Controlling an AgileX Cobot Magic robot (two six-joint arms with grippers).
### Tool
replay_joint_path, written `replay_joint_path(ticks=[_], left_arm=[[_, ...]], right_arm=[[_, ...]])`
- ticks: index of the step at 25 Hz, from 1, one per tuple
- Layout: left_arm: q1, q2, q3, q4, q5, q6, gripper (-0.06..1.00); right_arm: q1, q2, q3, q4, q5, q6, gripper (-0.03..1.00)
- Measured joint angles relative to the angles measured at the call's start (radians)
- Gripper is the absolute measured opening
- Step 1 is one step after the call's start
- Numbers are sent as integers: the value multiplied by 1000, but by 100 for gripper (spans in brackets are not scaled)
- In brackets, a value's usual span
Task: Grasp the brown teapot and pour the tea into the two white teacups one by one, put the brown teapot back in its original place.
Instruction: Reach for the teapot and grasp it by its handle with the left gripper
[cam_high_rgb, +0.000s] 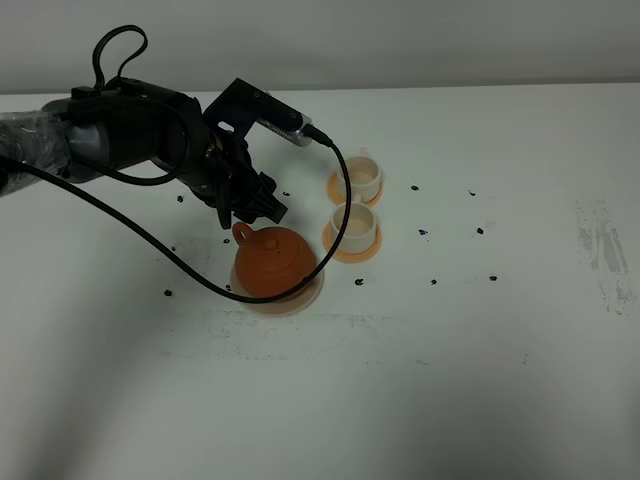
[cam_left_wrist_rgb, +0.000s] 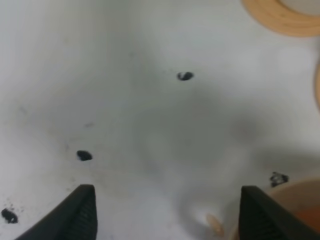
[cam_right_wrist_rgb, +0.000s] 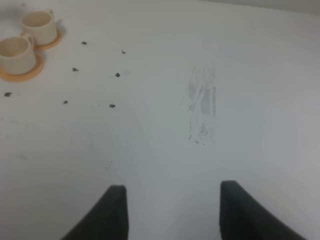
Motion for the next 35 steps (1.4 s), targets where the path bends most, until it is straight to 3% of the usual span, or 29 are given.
replay_joint_path(ticks=[10,19,35], left_arm=[[5,45,0,-22,6,-5,58],[8,-3,0,-19,163,-17,58],[50,-12,0,13,266,-21,58]], right_arm=[[0,0,0,0,0,0,41],[0,0,0,0,0,0,41],[0,0,0,0,0,0,41]])
